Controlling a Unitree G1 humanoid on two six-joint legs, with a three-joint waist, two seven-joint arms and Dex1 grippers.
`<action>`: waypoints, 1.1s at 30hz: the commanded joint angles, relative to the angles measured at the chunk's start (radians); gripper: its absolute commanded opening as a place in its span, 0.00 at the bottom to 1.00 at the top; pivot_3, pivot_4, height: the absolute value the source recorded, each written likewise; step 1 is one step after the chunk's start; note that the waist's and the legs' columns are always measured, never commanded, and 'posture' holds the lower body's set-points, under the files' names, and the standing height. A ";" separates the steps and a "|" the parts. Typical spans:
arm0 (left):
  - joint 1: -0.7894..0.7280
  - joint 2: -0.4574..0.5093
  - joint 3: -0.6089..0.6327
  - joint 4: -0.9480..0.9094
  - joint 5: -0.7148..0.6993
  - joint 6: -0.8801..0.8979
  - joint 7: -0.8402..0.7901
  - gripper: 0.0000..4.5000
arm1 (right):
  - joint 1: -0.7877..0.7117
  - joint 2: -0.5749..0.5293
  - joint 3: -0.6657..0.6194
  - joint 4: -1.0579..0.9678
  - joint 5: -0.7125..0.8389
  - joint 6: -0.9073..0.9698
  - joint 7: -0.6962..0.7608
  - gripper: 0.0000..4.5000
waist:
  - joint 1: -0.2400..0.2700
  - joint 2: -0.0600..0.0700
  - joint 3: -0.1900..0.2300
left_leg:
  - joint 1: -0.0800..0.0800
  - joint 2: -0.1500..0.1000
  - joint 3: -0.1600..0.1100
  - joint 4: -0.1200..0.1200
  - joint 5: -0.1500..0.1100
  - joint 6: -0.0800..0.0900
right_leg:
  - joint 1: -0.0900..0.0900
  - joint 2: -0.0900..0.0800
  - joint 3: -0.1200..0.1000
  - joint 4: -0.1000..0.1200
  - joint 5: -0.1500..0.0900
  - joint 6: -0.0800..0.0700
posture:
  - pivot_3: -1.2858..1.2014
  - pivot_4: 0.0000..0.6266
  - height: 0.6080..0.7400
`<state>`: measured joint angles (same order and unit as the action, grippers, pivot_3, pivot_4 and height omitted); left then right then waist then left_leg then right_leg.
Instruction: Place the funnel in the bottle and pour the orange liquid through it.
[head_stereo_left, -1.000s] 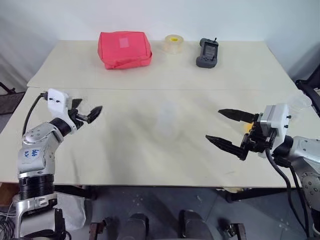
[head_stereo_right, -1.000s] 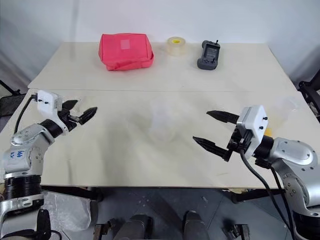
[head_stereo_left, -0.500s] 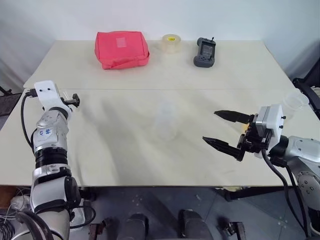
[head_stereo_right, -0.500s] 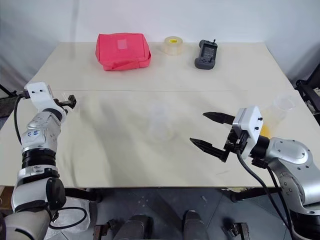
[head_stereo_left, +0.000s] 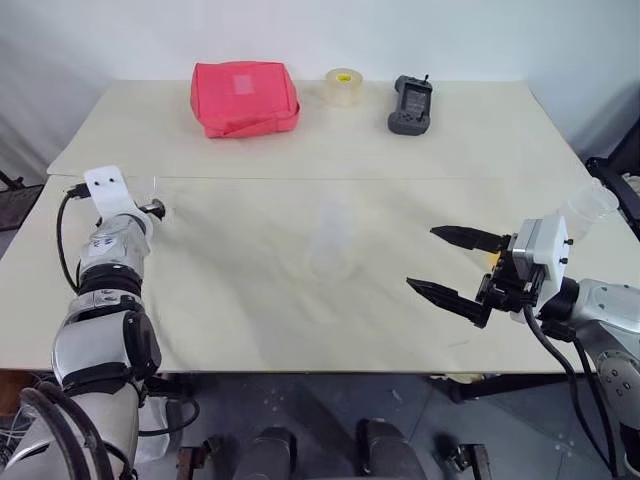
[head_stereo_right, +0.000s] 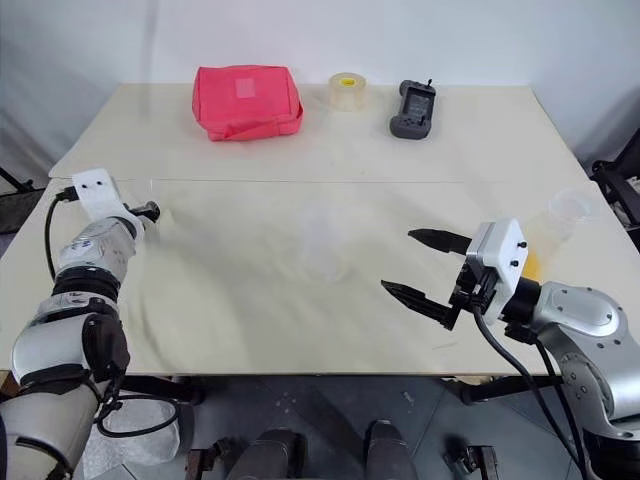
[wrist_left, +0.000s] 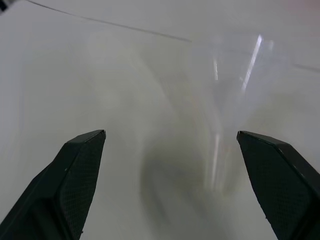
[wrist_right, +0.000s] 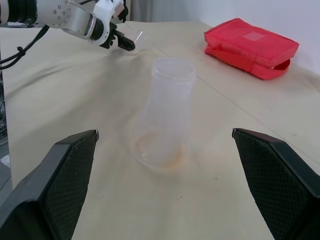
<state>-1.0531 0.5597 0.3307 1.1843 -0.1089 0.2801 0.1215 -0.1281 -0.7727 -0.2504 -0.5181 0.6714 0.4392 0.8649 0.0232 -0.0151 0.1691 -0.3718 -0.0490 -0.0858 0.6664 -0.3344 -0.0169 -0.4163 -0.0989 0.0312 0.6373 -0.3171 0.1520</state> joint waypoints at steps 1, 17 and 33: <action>-0.043 0.018 -0.047 0.036 0.040 -0.017 -0.055 0.99 | -0.008 -0.017 -0.041 -0.037 0.022 0.002 -0.006 1.00 | 0.000 0.000 0.000 | 0.000 0.000 0.000 0.000 0.000 0.000 | 0.000 0.000 0.000 0.000 0.000 0.000 | 0.52 0.24 1.00; -0.045 0.083 -0.113 0.086 0.079 0.033 -0.156 0.02 | -0.018 -0.024 -0.048 -0.026 0.019 0.005 -0.006 1.00 | -0.012 -0.001 0.000 | 0.000 0.000 0.003 0.000 0.000 0.000 | -0.003 0.000 0.001 0.005 0.000 0.000 | 0.52 0.24 1.00; 0.422 0.163 -0.131 -0.722 -0.066 0.290 -0.625 0.02 | -0.020 -0.025 -0.055 -0.011 0.014 0.008 0.002 1.00 | -0.023 -0.001 0.000 | 0.000 0.005 0.003 0.000 0.000 0.000 | -0.004 -0.003 0.002 0.007 0.000 0.000 | 0.52 0.24 1.00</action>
<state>-0.6665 0.7102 0.1978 0.5902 -0.1354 0.5372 -0.4425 -0.1452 -0.7855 -0.2817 -0.5088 0.6721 0.4558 0.8628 0.0000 -0.0156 0.1687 -0.3723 -0.0439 -0.0824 0.6657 -0.3345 -0.0167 -0.4207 -0.1019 0.0330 0.6433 -0.3171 0.1519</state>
